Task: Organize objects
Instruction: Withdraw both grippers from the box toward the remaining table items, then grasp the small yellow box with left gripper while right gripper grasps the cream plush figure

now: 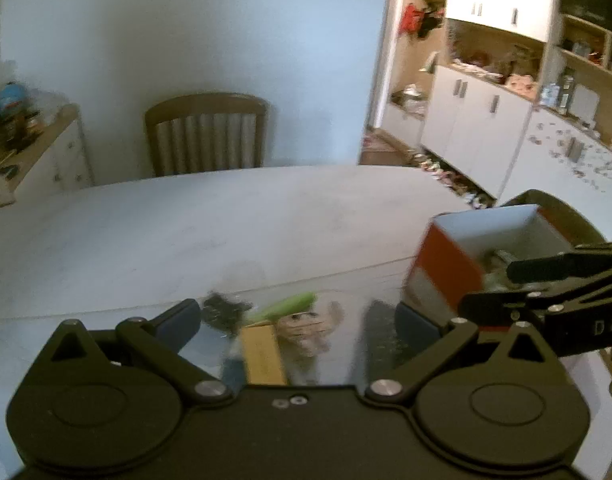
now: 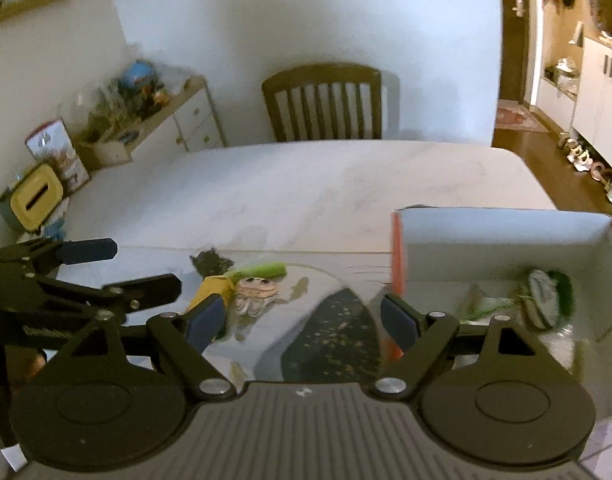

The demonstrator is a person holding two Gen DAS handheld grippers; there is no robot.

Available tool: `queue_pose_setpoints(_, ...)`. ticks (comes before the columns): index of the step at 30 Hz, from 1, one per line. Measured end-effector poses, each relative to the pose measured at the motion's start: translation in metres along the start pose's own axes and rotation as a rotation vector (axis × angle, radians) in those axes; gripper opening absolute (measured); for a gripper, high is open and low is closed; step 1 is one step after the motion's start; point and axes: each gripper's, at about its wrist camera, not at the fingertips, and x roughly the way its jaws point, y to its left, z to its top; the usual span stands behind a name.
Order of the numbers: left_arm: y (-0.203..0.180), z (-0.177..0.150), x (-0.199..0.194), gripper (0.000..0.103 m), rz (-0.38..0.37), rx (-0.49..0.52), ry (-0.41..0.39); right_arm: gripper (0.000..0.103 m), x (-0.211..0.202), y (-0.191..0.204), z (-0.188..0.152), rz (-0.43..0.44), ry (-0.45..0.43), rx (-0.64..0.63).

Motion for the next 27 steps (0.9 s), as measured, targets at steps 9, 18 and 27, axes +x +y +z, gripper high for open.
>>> queue_pose_setpoints(9,0.036,-0.021,0.037,0.103,0.004,-0.009,0.074,0.085,0.058,0.019,0.019,-0.004,0.104,0.038)
queue_pose_setpoints(18,0.047,-0.032,0.067,0.102,-0.011,-0.002,0.114,0.085,0.116,0.024,0.023,-0.013,0.217,0.058)
queue_pose_setpoints(27,0.047,-0.044,0.088,0.089,-0.024,-0.010,0.166,0.085,0.159,0.033,0.019,-0.036,0.292,-0.018)
